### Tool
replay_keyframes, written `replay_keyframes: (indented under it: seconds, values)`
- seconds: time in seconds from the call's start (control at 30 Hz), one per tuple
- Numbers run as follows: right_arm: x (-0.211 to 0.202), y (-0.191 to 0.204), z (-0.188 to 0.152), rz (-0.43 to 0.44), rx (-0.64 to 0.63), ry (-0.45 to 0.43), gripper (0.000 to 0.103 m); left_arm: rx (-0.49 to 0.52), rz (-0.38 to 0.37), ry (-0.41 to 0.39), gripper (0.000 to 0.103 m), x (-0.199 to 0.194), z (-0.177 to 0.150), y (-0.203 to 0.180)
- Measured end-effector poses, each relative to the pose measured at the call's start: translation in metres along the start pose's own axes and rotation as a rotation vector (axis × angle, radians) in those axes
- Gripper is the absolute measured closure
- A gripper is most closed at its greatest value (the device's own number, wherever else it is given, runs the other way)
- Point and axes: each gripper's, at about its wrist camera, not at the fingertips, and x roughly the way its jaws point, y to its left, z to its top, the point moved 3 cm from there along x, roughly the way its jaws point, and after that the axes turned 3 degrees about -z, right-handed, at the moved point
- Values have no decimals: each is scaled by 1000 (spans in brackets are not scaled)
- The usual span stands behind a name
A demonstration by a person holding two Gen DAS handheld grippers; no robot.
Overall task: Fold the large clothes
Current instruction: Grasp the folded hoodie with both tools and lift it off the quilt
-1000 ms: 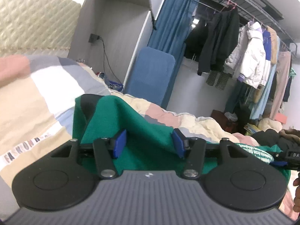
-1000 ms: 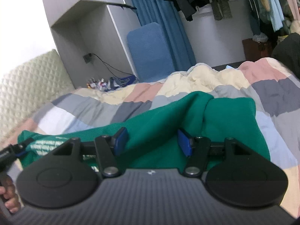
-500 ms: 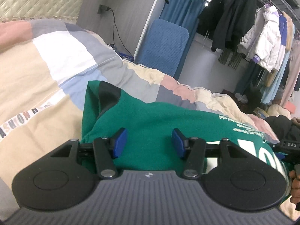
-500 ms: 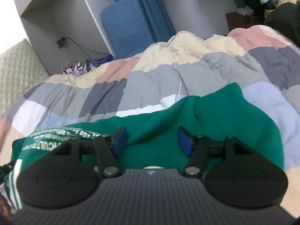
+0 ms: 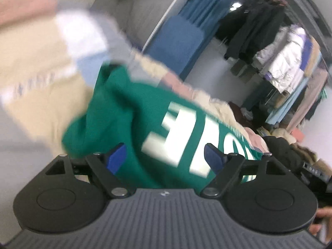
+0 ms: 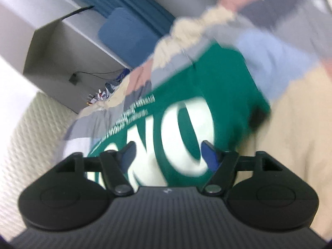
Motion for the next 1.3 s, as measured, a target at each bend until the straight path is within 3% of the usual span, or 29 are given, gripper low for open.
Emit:
replay_keyframes:
  seconds: [0.1,0.2,0.33,0.5,0.6,0.8,0.97,1.03,1.07,1.1,1.13,1.2,1.3]
  values:
    - [8,-13,-7,30,109,55,11,-123,-56,90,10,13,-10,13]
    - [24,-28,-7,43,200,82,12,-295,-125,151,8,35,-16,35]
    - [49,-48,3,52,325,49,13,-477,-149,111,7,60,-17,68]
    - [61,-53,28,37,301,-53,12,-667,-208,24,7,84,-11,105]
    - [74,-63,34,70,362,-45,10,-679,-216,29,7,97,-6,109]
    - [103,-52,45,96,309,-34,9,-720,-211,-4,6,118,0,109]
    - [116,-48,59,129,258,-50,12,-668,-192,-9,10,125,16,105]
    - [120,-45,64,135,228,-44,30,-652,-177,-8,19,126,18,105]
    - [120,-44,67,148,218,-41,36,-646,-179,-11,28,129,21,103]
    - [119,-42,68,160,199,-38,49,-638,-180,-15,39,130,24,102]
    - [117,-39,69,162,172,-39,57,-622,-178,-21,43,129,26,101]
    - [112,-30,72,168,110,-47,64,-592,-171,-30,57,126,28,97]
    - [103,-22,75,185,44,-68,69,-556,-172,-39,66,119,31,93]
